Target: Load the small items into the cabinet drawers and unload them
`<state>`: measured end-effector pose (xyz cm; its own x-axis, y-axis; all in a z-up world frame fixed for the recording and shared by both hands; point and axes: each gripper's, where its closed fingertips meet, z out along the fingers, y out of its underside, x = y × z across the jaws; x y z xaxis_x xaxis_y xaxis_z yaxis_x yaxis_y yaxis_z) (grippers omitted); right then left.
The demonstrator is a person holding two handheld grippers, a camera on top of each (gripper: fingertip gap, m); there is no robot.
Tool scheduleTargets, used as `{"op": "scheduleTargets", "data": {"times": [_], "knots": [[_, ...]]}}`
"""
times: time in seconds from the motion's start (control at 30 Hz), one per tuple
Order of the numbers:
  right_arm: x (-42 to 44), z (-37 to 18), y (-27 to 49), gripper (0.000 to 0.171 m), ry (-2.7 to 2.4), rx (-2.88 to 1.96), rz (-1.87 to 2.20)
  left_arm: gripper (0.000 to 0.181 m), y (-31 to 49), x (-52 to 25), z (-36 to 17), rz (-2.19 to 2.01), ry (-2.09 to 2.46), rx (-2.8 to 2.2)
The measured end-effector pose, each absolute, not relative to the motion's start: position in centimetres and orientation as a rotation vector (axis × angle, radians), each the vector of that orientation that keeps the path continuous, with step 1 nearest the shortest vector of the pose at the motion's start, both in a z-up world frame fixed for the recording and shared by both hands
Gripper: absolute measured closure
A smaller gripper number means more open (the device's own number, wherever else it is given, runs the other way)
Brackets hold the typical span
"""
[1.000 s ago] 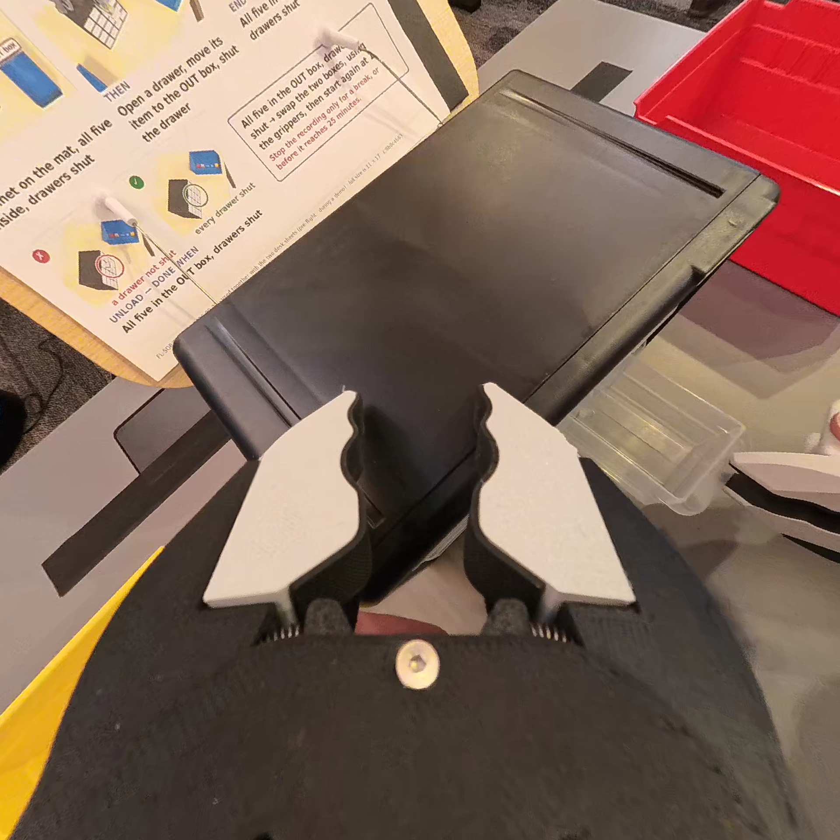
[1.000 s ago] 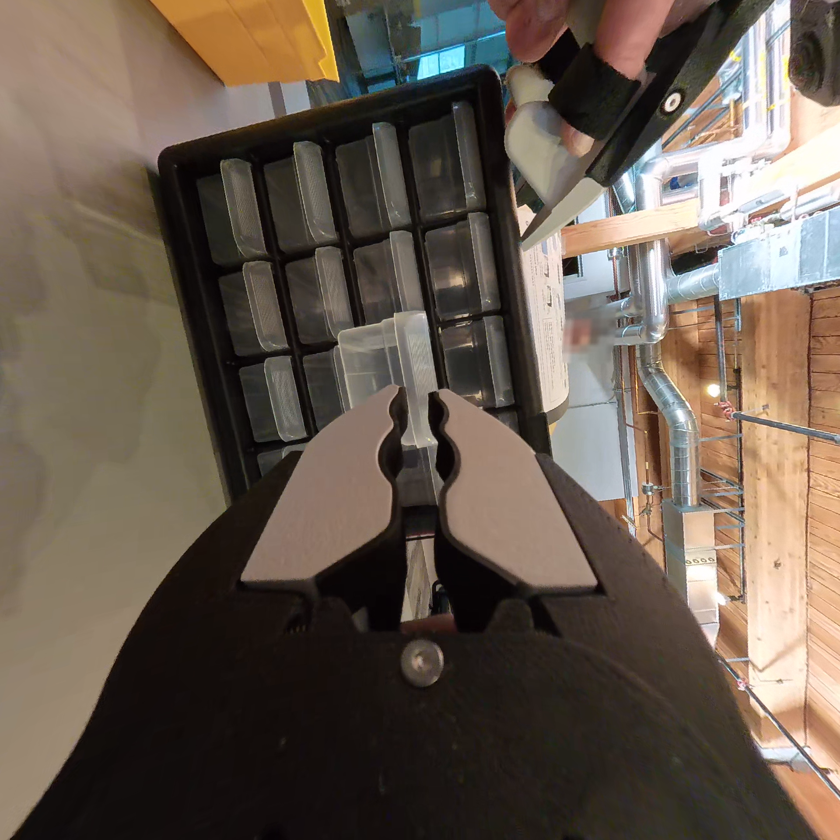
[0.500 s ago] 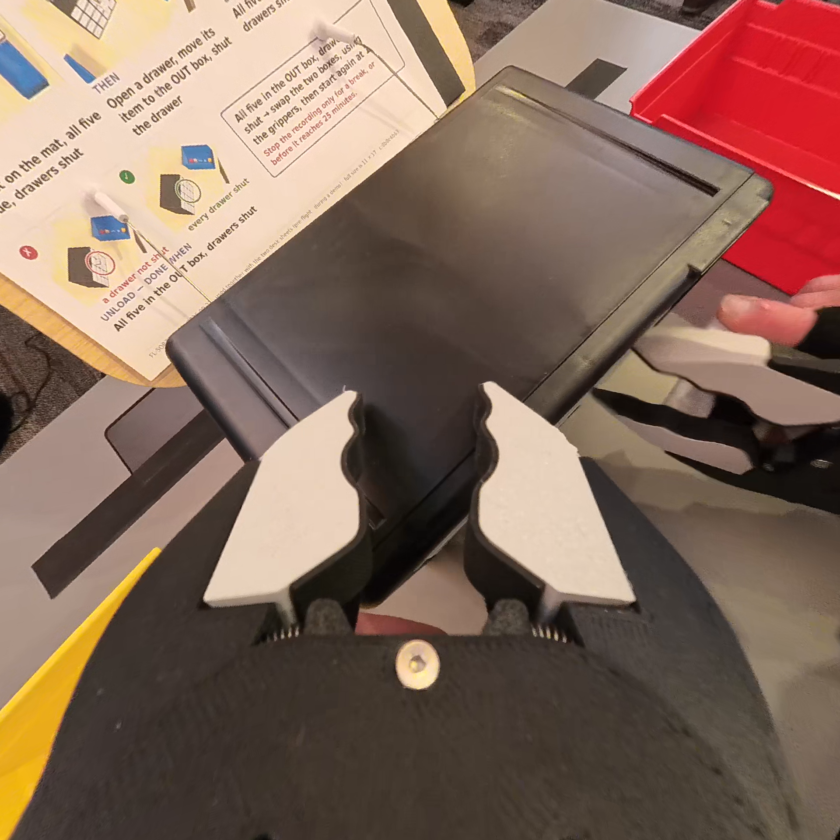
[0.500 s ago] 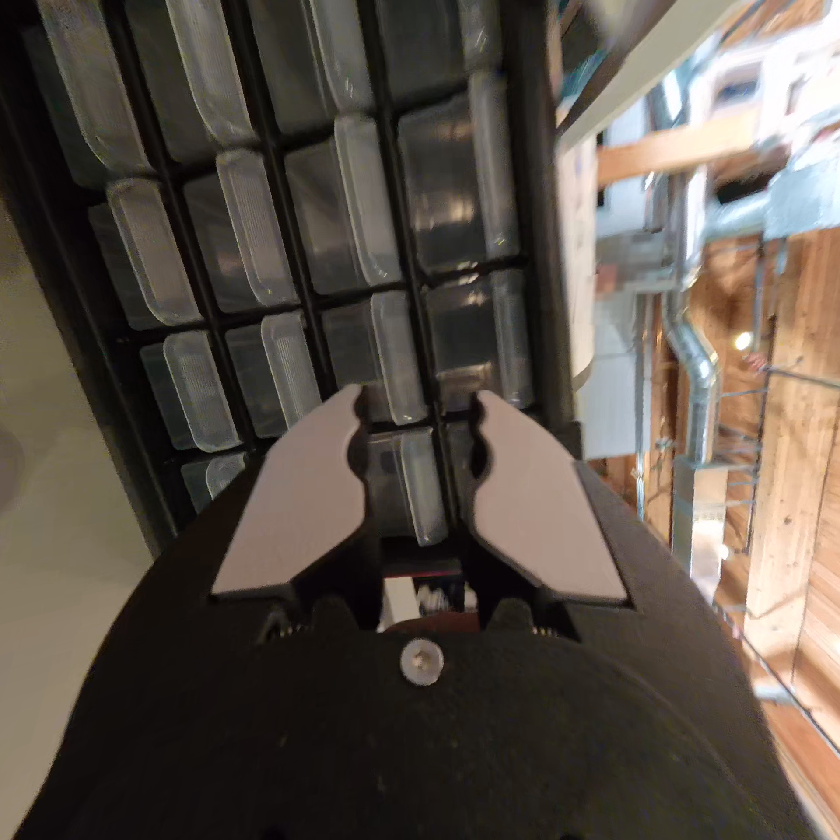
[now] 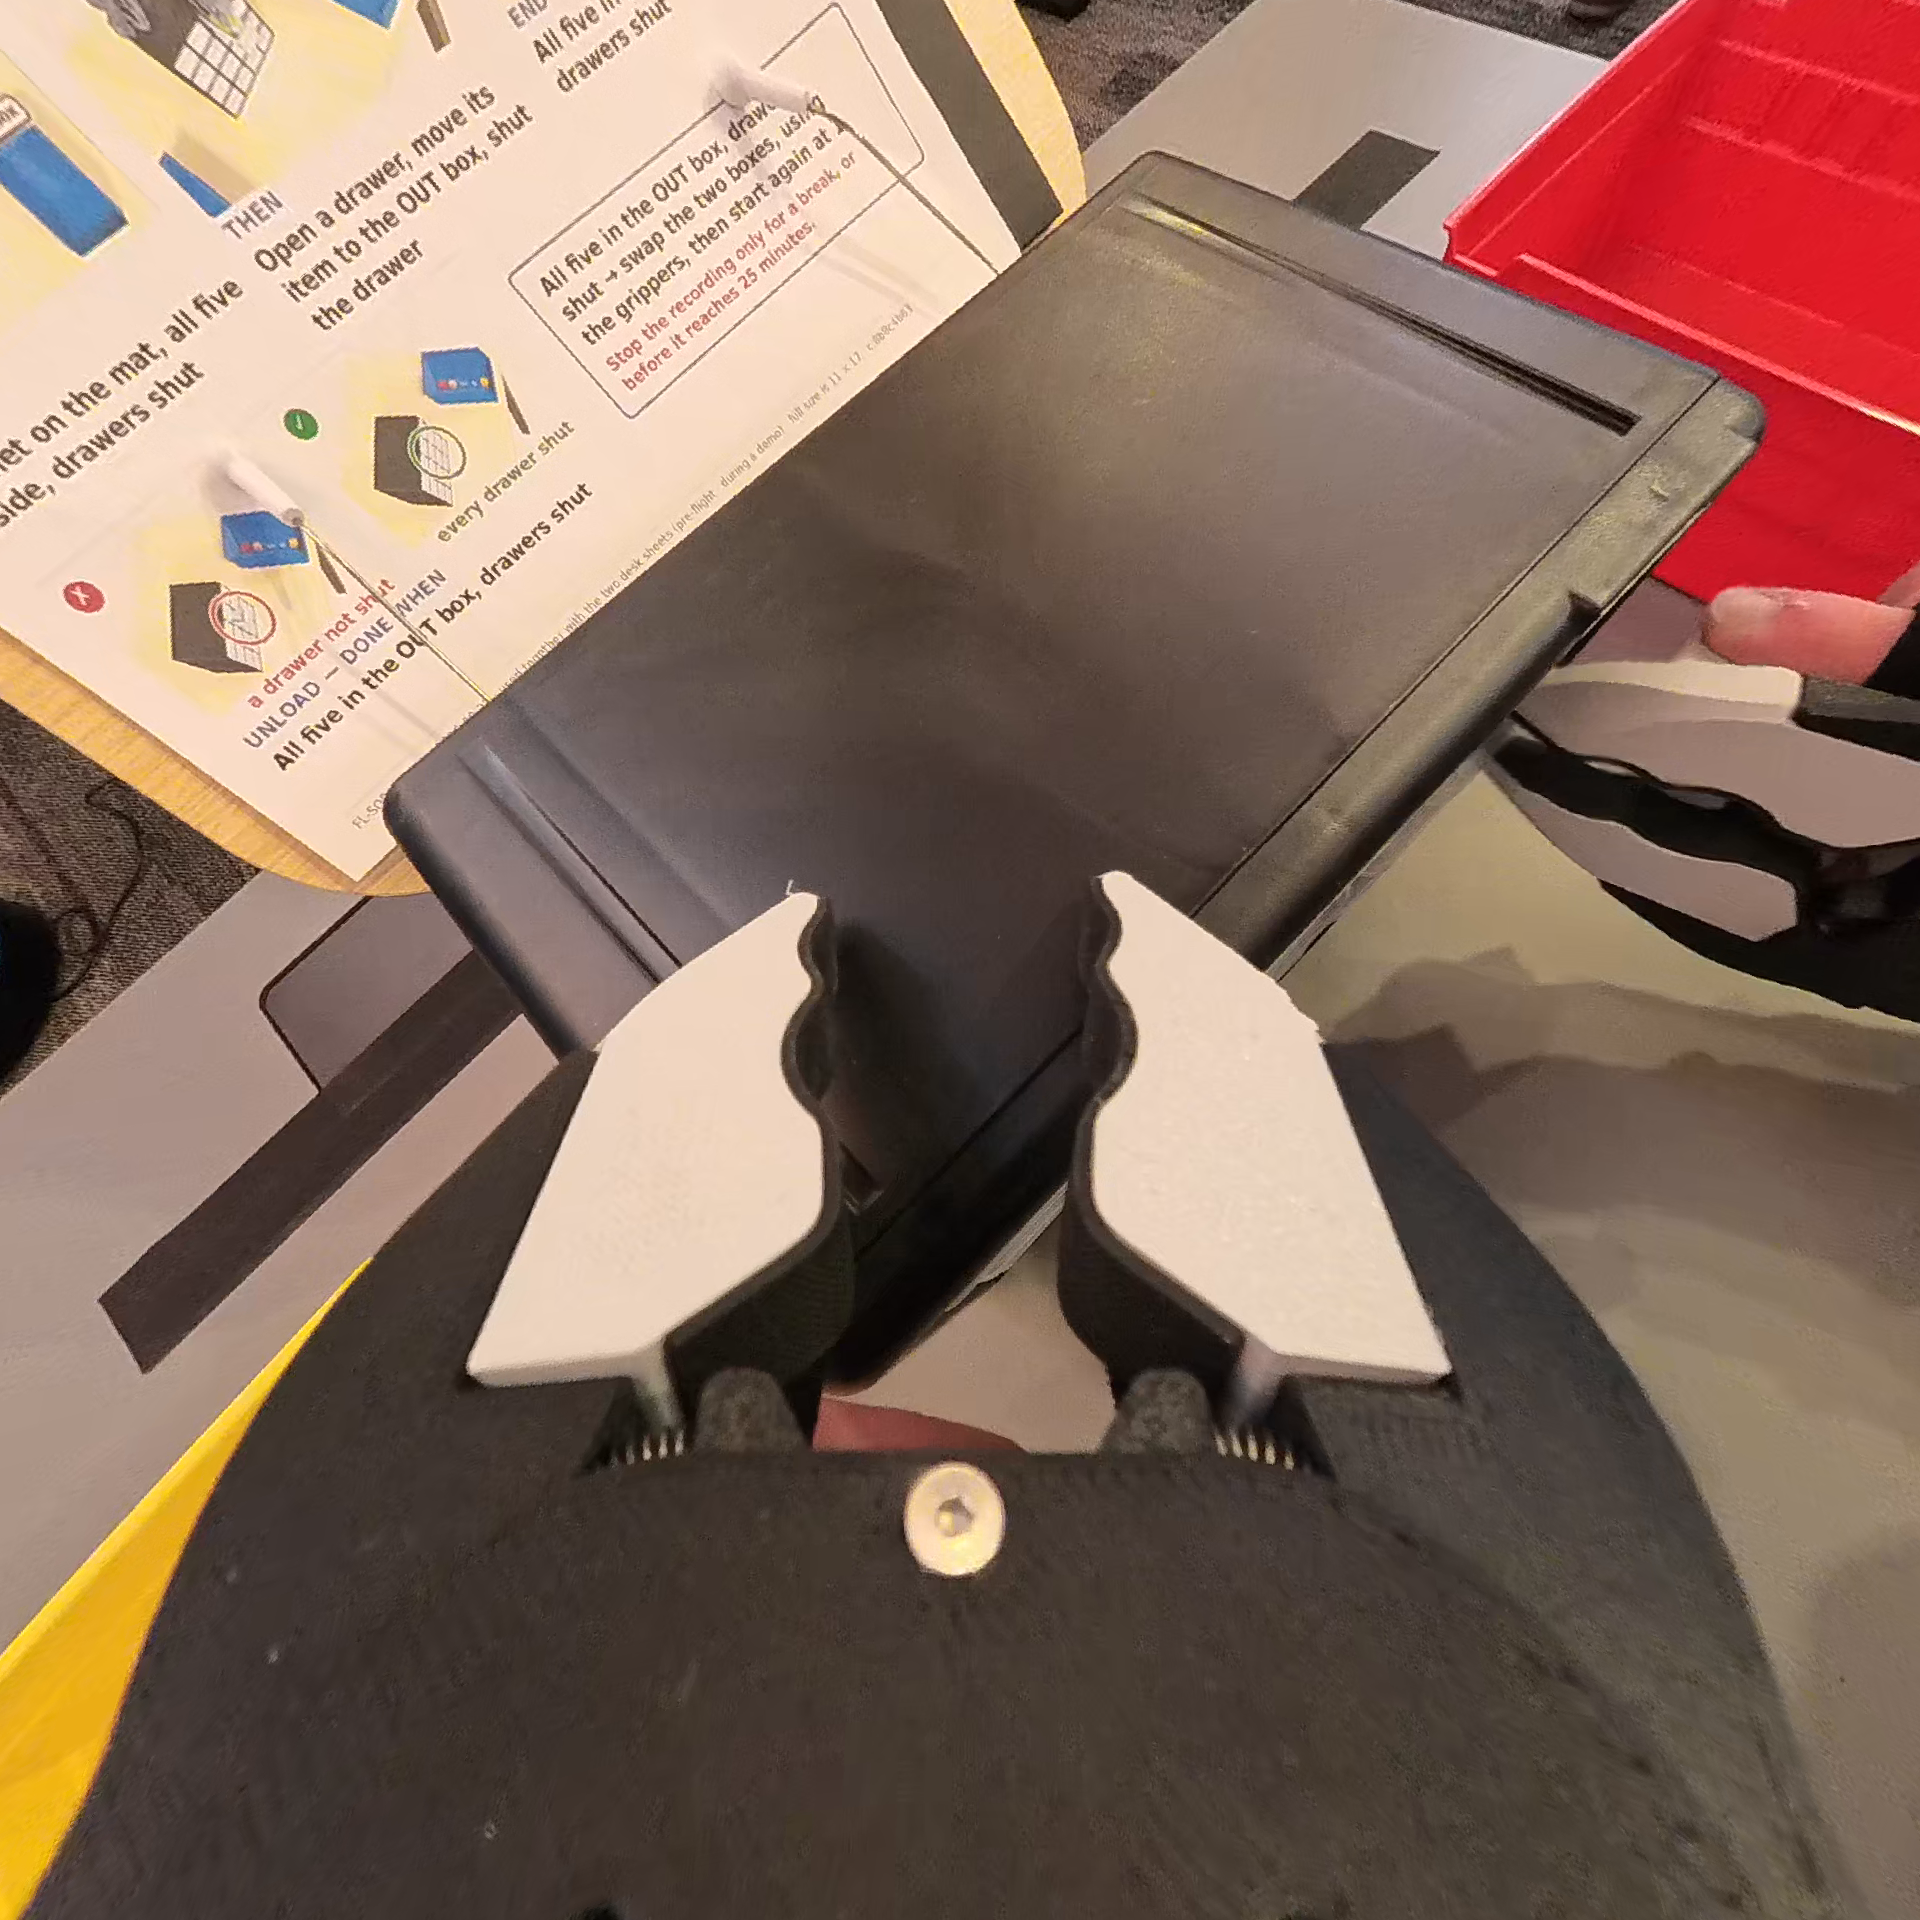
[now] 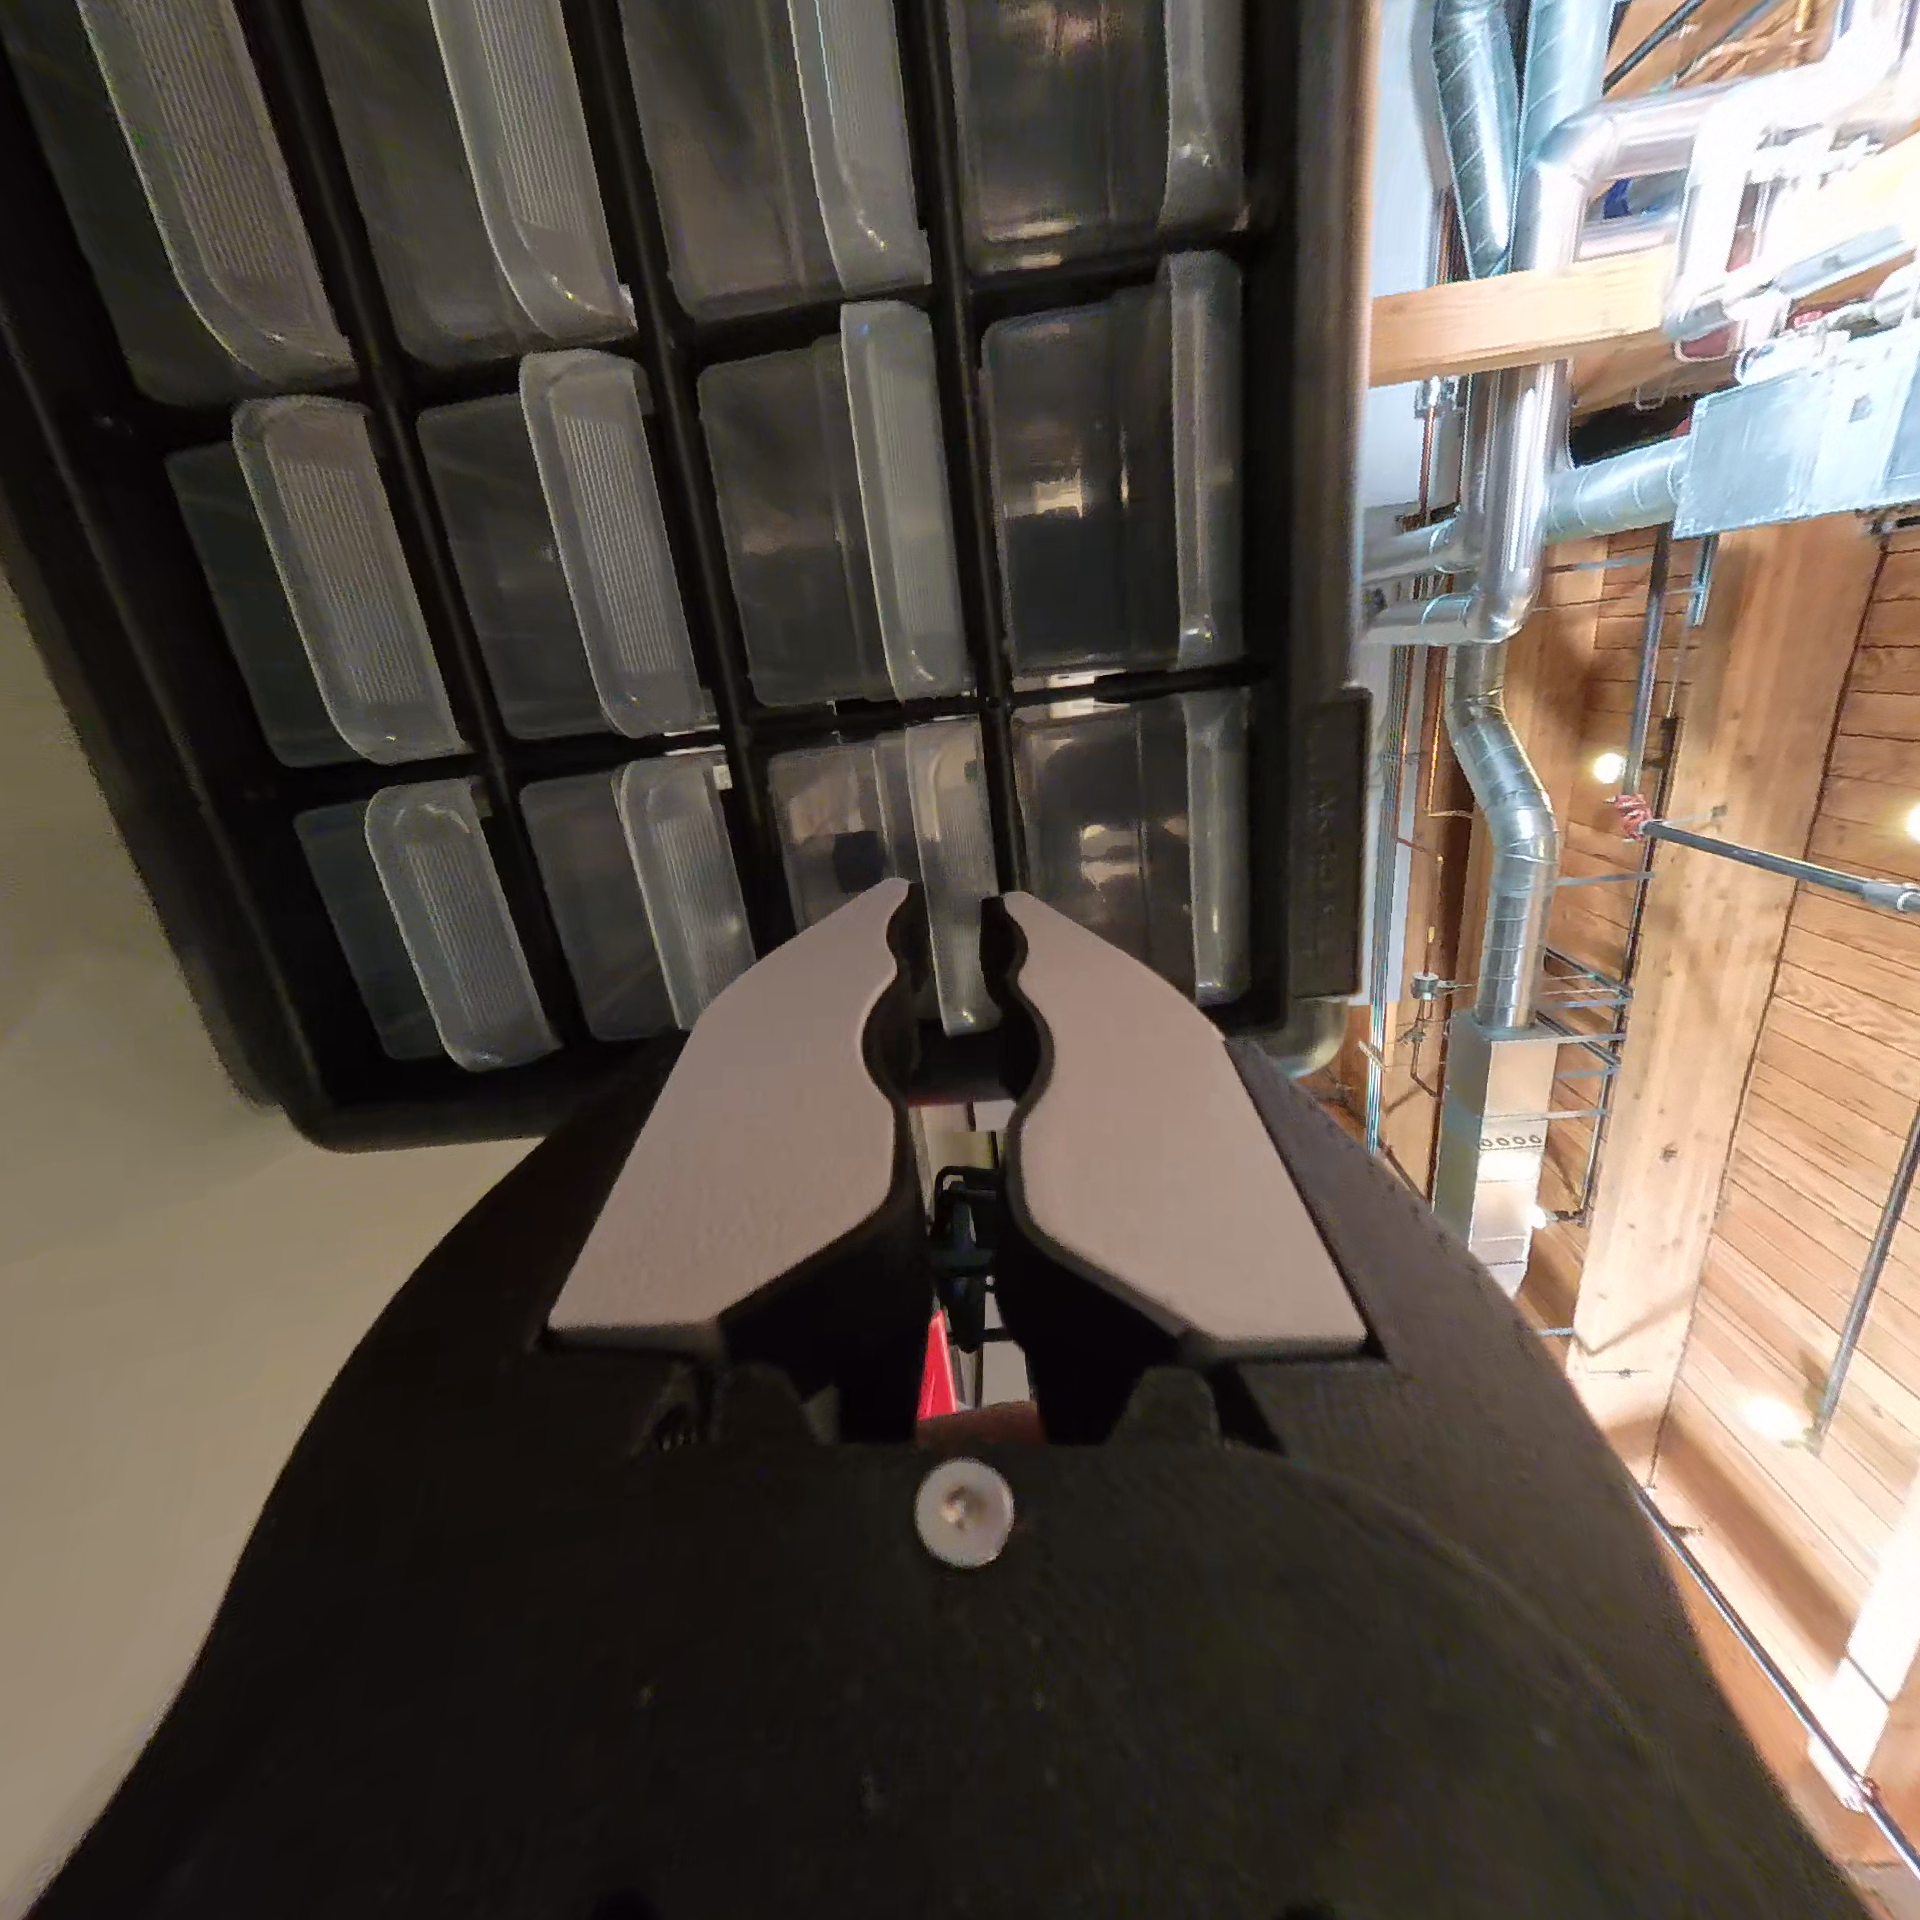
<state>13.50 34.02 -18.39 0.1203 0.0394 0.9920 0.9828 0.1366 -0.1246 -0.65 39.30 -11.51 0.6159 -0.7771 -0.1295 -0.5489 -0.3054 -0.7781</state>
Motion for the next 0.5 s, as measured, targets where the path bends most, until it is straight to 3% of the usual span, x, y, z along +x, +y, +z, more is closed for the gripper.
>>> {"op": "scheduleTargets", "data": {"times": [0.5], "knots": [[13.0,-18.2,26.5,0.162,-1.236,-1.177,-0.924,0.136,39.2,-0.6,-11.5,-0.374,1.035,-1.99]]}}
